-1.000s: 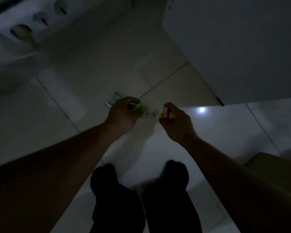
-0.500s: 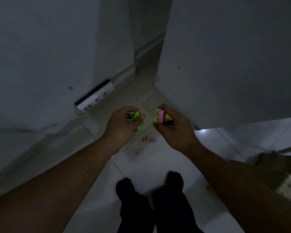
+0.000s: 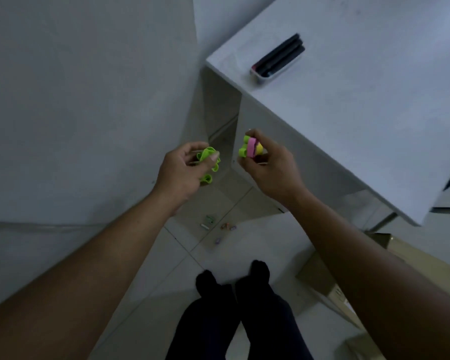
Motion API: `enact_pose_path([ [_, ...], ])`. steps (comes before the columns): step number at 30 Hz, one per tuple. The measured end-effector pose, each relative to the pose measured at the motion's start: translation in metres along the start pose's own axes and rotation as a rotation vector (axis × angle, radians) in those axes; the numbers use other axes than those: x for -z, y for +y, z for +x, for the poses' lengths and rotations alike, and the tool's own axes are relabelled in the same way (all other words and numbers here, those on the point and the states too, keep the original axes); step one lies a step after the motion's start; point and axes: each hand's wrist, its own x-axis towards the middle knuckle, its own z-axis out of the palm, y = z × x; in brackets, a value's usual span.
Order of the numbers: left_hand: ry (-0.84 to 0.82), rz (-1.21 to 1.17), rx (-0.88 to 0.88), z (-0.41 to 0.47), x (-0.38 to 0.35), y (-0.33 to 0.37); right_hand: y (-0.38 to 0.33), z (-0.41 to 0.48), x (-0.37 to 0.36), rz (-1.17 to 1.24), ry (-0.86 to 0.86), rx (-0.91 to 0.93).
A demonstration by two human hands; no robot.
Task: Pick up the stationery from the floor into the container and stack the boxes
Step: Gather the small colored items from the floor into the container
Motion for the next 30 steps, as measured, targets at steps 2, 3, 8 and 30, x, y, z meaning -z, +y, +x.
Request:
enact_pose_path([
  [2,0.007,-0.028,-0.011,-0.014,0.005,0.027,-0.026,-0.005,0.013,0.021,0.013,-0.002],
  [3,0.013,-0.041,-0.015,-0.019,0.007,0.038,-0.037,-0.007,0.02,0.023,0.018,-0.004],
  [8,0.031,-0.082,-0.04,-0.028,0.005,0.079,-0.067,-0.002,0.05,0.057,0.039,0.028],
  [30,0.294,-0.002,0.188,0.156,-0.088,0.141,-0.027,0.301,0.121,-0.474,-0.597,0.191],
])
